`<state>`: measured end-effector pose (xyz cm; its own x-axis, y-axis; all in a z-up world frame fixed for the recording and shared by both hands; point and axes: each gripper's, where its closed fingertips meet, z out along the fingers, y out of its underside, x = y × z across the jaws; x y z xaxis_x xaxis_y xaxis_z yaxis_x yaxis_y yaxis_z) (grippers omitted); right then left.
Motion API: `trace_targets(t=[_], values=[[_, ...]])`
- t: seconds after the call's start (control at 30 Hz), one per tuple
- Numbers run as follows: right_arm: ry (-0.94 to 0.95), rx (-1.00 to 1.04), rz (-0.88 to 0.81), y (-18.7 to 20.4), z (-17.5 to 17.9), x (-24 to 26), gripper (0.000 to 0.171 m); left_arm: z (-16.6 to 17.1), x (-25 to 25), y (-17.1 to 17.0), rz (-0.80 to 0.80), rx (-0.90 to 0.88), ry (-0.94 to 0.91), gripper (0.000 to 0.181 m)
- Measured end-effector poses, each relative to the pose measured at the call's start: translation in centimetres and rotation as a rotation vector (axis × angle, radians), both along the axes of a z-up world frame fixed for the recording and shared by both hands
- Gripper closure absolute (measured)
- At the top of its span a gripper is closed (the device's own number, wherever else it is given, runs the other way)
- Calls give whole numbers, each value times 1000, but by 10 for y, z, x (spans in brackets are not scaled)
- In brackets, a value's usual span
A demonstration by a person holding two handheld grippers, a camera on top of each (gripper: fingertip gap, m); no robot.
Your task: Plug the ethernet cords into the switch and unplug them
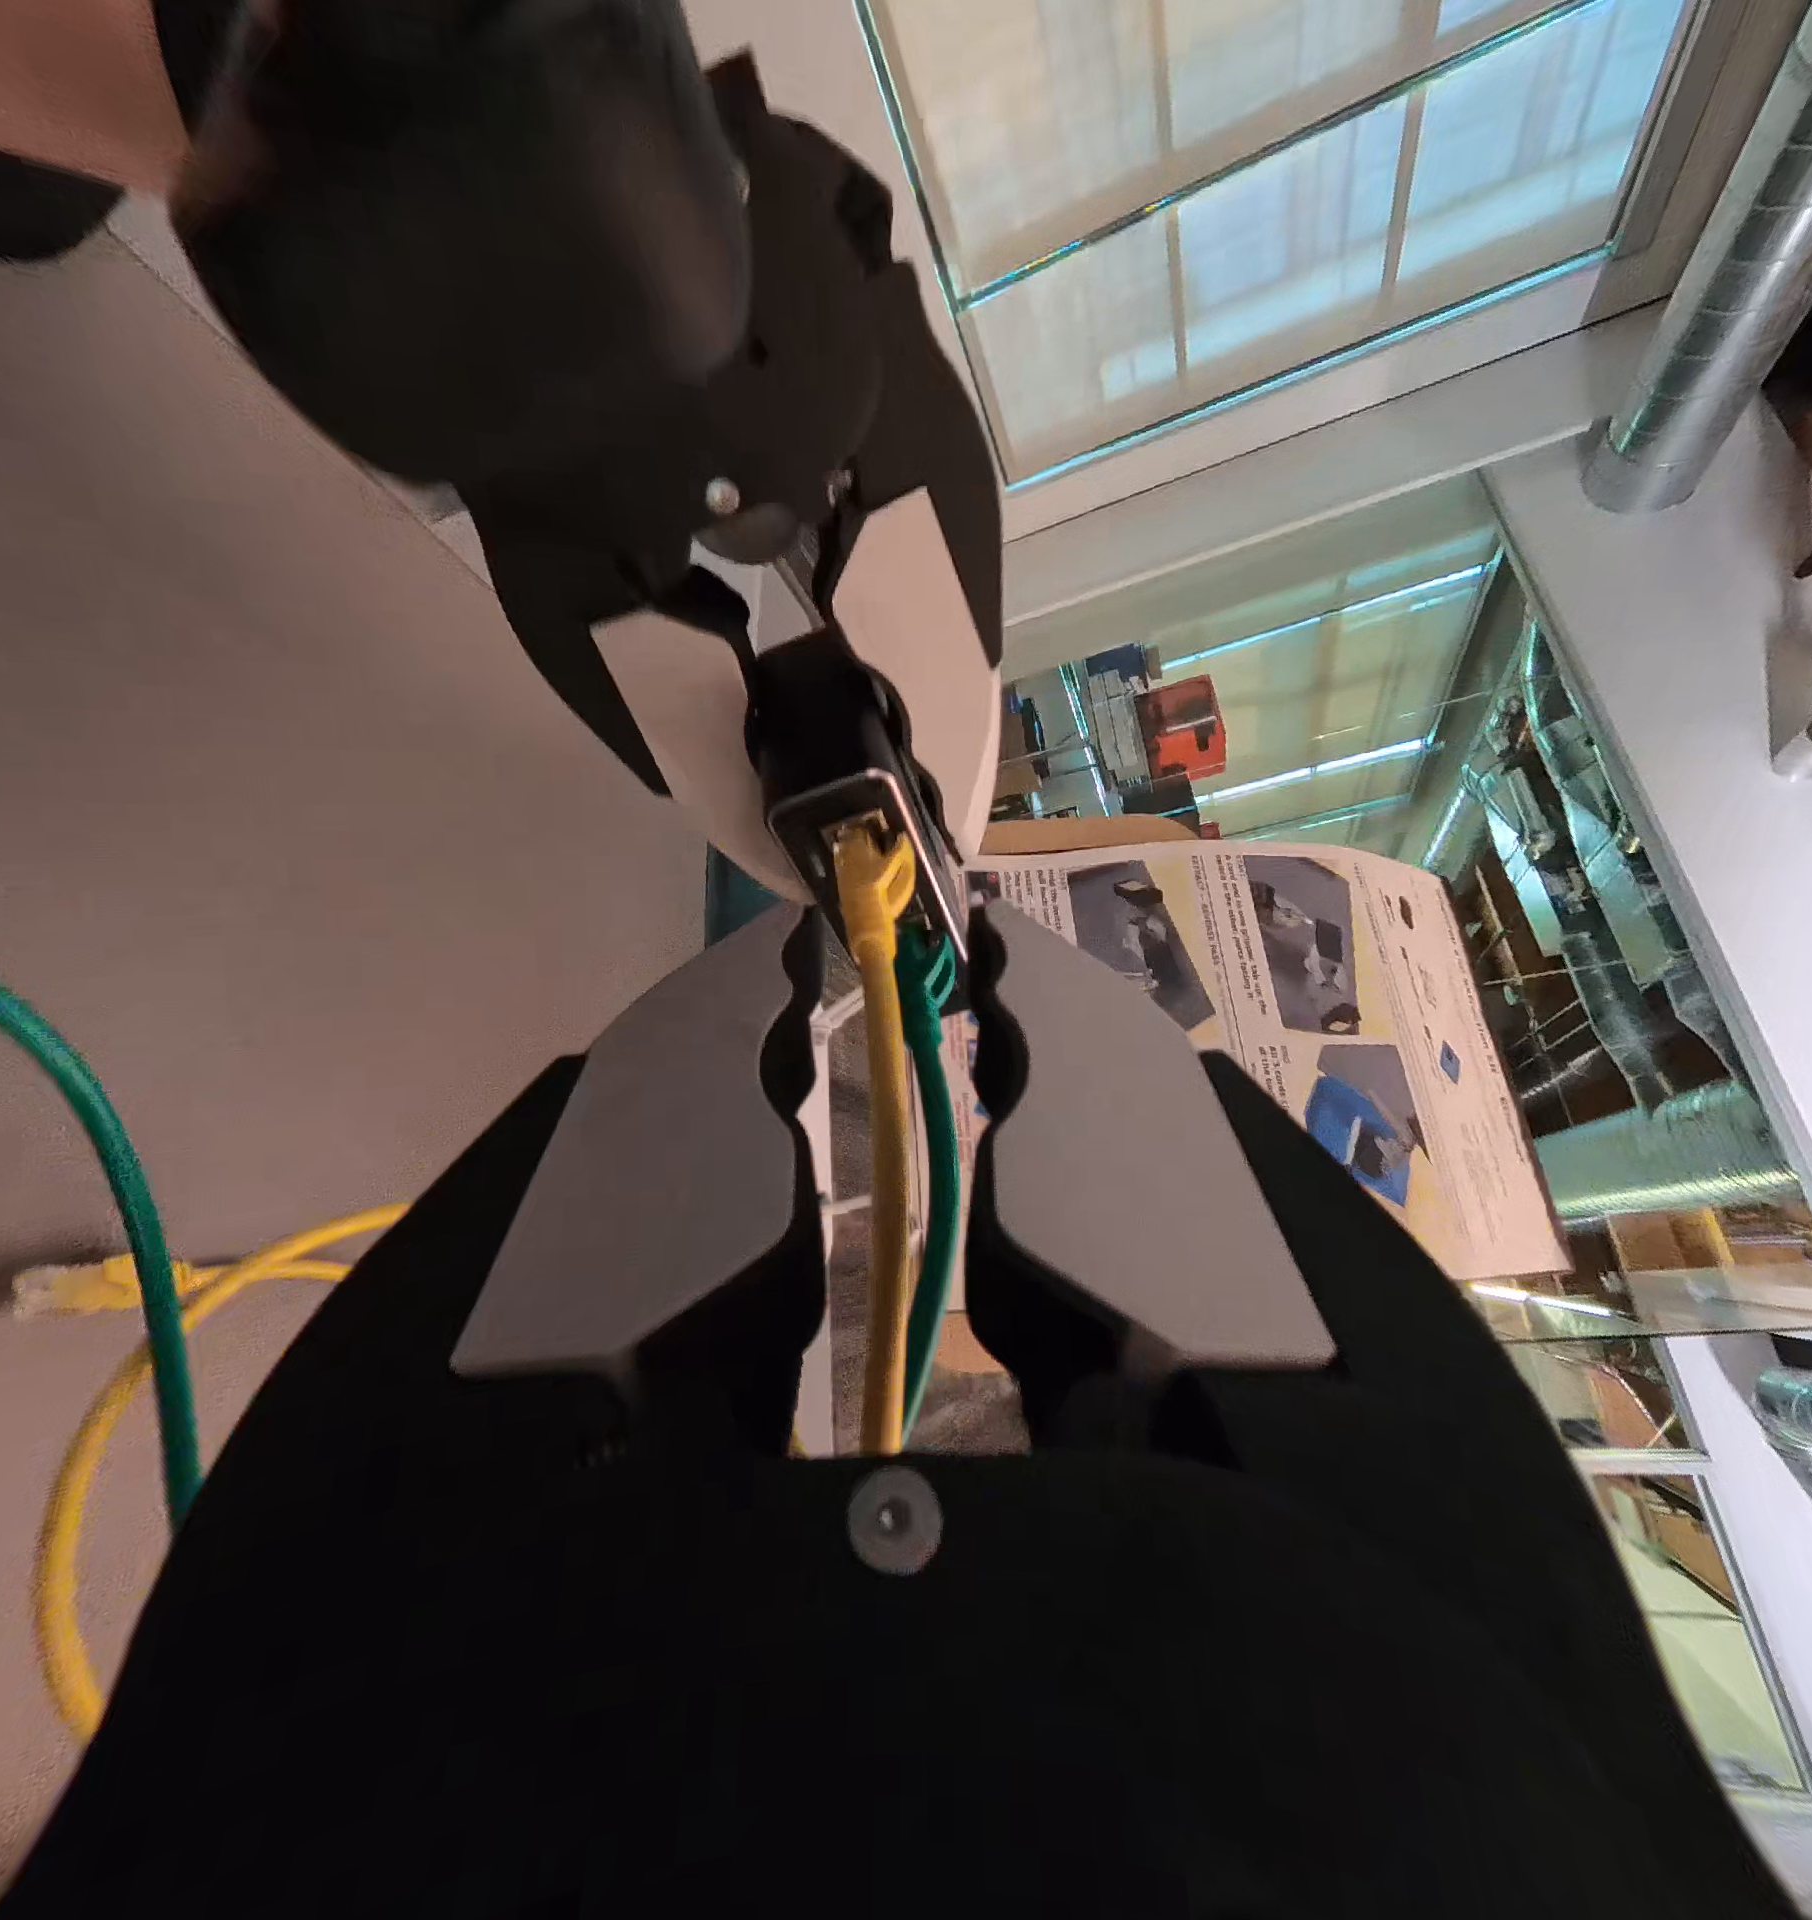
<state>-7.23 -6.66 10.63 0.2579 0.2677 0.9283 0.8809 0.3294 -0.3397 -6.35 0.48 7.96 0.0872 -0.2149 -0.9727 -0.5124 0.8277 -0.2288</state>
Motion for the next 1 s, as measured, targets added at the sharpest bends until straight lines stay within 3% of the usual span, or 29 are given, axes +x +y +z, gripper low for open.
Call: trace_targets(t=[0.47, 0.83, 1.0], values=[[-141, -6, -7, 6, -18, -7, 154, -10, 5, -17, -68, 5, 72, 144], [-141, 11, -8, 13, -21, -12, 155, -14, 0, -12, -66, -26, 100, 144], [-158, -3, -88, 19, -22, -9, 156, -16, 4, -6, -53, -35, 63, 144]])
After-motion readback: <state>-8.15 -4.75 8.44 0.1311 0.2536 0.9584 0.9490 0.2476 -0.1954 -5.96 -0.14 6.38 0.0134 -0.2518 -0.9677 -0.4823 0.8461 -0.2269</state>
